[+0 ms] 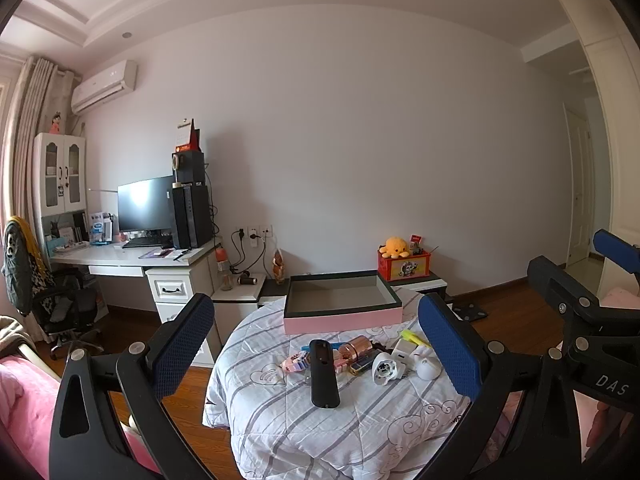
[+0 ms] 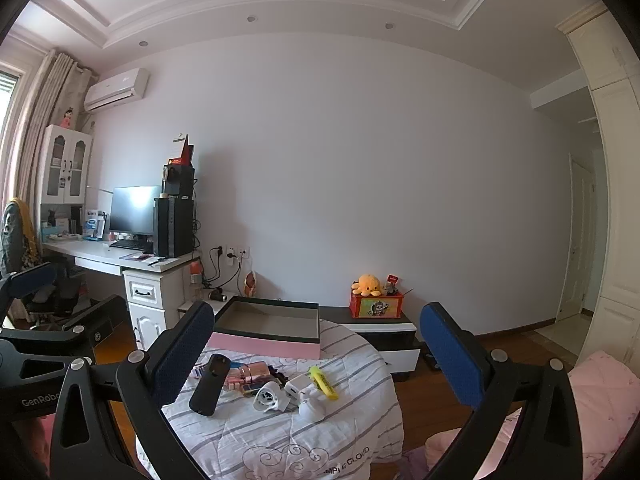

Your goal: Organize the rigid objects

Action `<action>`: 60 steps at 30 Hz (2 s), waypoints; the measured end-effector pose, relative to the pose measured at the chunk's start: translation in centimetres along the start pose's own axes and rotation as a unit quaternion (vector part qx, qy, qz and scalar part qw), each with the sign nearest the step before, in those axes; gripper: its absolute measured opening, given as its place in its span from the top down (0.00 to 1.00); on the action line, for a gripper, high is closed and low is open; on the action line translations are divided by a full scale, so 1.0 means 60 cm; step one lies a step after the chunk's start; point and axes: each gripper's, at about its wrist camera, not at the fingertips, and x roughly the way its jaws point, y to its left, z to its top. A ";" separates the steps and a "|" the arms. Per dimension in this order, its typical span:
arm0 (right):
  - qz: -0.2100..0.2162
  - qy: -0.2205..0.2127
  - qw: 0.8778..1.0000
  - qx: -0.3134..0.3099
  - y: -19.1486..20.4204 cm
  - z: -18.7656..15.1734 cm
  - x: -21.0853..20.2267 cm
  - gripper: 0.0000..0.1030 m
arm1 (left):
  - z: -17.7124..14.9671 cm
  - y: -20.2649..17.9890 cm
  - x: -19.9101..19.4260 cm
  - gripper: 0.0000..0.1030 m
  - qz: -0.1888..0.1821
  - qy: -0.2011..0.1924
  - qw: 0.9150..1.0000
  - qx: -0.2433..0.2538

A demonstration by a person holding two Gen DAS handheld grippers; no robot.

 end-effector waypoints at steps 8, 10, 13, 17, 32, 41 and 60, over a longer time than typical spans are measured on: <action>-0.005 -0.006 1.000 0.001 0.000 0.000 -0.004 0.00 | 0.002 0.001 -0.003 0.00 -0.002 -0.006 1.000 -0.003; -0.006 -0.007 1.000 0.001 0.001 -0.001 -0.006 0.00 | 0.001 0.000 -0.002 0.00 -0.001 -0.006 1.000 -0.003; -0.006 -0.007 1.000 0.001 0.001 -0.002 -0.005 0.00 | 0.001 0.000 -0.003 0.00 0.000 -0.006 1.000 -0.002; -0.005 -0.007 1.000 0.001 0.002 -0.002 -0.006 0.00 | 0.002 0.000 -0.002 0.00 0.000 -0.006 1.000 -0.001; -0.007 -0.003 1.000 -0.003 0.005 0.003 -0.008 0.00 | -0.002 0.002 0.000 0.00 0.003 -0.006 1.000 0.001; -0.007 0.000 1.000 -0.005 0.006 0.006 -0.003 0.00 | -0.006 0.004 0.004 0.00 0.005 -0.005 1.000 0.002; -0.003 0.047 0.999 -0.017 0.010 -0.040 0.067 0.00 | -0.050 0.027 0.080 0.00 -0.014 0.057 0.998 -0.021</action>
